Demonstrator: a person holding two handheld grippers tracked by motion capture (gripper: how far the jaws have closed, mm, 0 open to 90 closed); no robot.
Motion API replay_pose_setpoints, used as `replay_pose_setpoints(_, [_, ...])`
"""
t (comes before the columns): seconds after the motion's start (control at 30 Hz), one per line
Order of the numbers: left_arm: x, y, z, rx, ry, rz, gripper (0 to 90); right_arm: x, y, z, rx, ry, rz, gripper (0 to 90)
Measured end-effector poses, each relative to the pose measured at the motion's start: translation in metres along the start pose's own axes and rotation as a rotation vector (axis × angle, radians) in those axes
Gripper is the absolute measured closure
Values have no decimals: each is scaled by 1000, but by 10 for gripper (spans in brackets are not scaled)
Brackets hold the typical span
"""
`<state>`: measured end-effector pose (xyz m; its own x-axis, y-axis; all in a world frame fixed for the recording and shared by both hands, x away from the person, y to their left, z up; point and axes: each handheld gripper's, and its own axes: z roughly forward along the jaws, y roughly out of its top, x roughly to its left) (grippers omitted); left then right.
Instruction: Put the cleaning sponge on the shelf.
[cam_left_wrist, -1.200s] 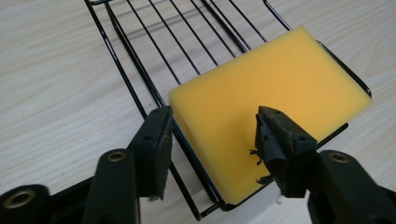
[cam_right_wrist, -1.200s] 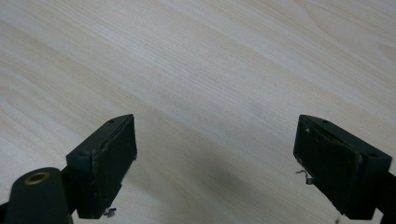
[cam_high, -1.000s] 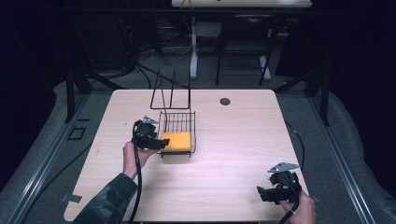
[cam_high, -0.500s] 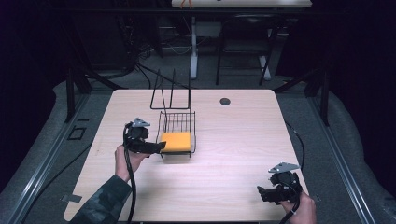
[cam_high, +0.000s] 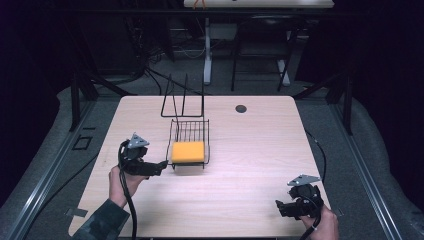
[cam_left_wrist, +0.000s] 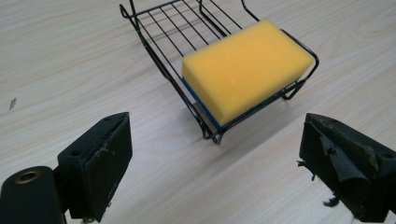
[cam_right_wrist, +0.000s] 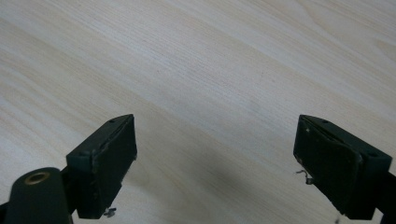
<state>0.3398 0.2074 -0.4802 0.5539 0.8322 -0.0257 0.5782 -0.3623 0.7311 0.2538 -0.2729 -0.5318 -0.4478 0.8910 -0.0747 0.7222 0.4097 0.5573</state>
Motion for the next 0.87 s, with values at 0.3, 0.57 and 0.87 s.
replay_pose_setpoints(0.3, [-6,-23,-7,69,6,32,29,1,0,1,4,0,-8,127])
replay_pose_setpoints(0.57, [-9,-49,-4,156,-7,54,3,1,0,2,12,-2,-18,128])
replay_pose_setpoints(0.87, [-10,-54,11,199,-56,52,2,2,0,2,11,-1,-27,127])
